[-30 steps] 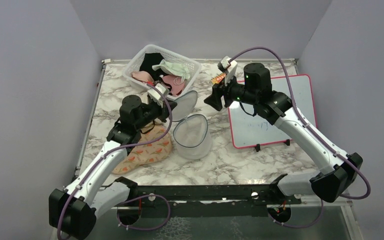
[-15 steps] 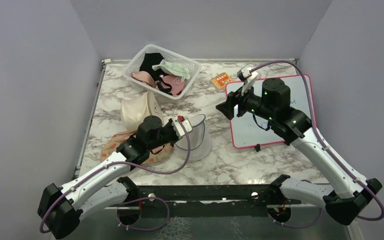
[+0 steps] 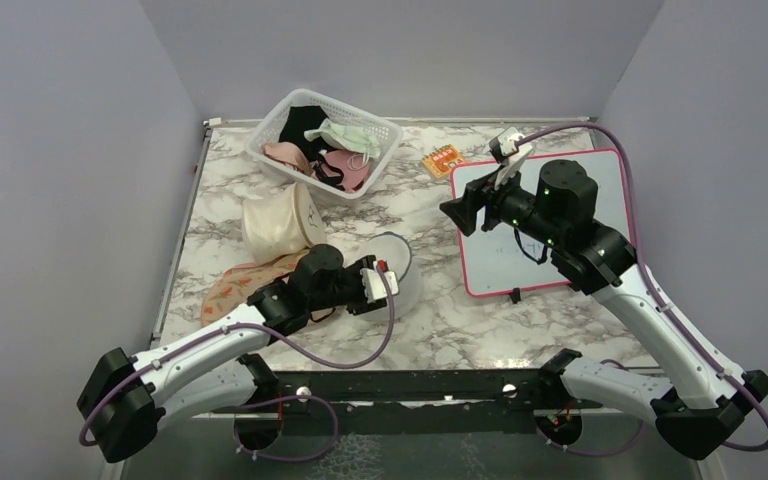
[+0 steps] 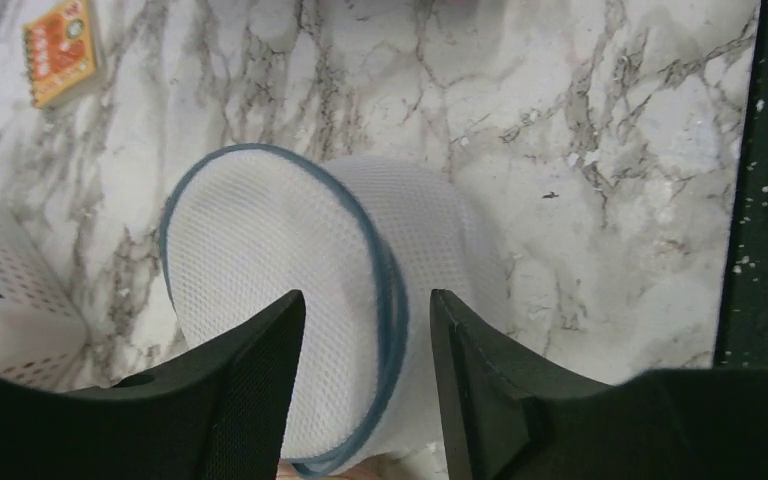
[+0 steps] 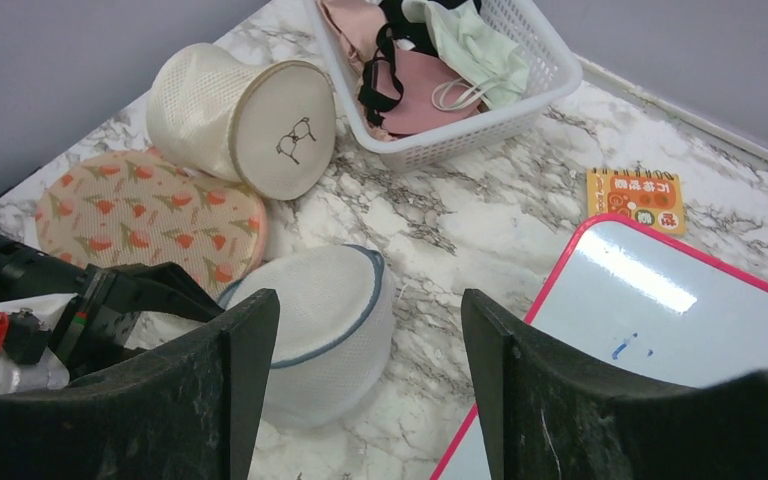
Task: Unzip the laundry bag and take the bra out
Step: Close the laundry bag at the center of the board, then reset both arms
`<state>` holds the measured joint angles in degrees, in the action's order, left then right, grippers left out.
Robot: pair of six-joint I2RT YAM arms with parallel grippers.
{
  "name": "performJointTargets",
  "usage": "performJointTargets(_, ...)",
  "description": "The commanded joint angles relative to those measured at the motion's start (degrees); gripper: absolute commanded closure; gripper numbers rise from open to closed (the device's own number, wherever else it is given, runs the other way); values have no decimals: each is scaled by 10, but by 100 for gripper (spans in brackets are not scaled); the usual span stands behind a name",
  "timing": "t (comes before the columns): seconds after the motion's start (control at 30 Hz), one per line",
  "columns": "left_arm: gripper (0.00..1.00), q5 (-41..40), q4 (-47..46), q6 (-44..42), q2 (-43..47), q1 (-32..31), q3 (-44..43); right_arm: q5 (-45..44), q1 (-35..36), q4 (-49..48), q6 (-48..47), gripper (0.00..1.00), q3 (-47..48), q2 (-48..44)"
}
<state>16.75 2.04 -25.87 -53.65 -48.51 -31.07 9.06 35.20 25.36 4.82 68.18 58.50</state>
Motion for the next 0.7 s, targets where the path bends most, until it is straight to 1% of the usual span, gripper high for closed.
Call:
performJointTargets(0.0, 49, 28, 25, 18, -19, -3, -36, -12, 3, -7, -10, 34, -5, -4)
performJointTargets(0.1, 38, 29, 37, 30, -25, -3, -57, -15, 3, -6, -13, 32, -12, -12)
performJointTargets(0.13, 33, 31, 36, 35, -24, -3, -60, -16, 3, -6, -14, 31, -13, -13)
performJointTargets(0.2, 29, 31, 30, 50, -18, -2, -64, -18, 3, -4, -16, 29, -15, -18)
performJointTargets(0.37, 25, 26, -2, 84, 2, 8, -65, -25, 3, -1, -19, 27, -15, -32)
performJointTargets(0.47, 24, 21, -30, 137, 5, 29, -80, -39, 2, 3, -20, 24, -15, -39)
performJointTargets(0.53, 24, 12, -49, 175, 3, 53, -92, -47, 3, 8, -24, 23, -11, -41)
performJointTargets(0.6, 24, -20, -64, 205, 0, 84, -101, -55, 3, 18, -26, 22, -3, -40)
performJointTargets(0.67, 24, -76, -77, 228, -2, 123, -109, -61, 3, 25, -27, 20, 4, -43)
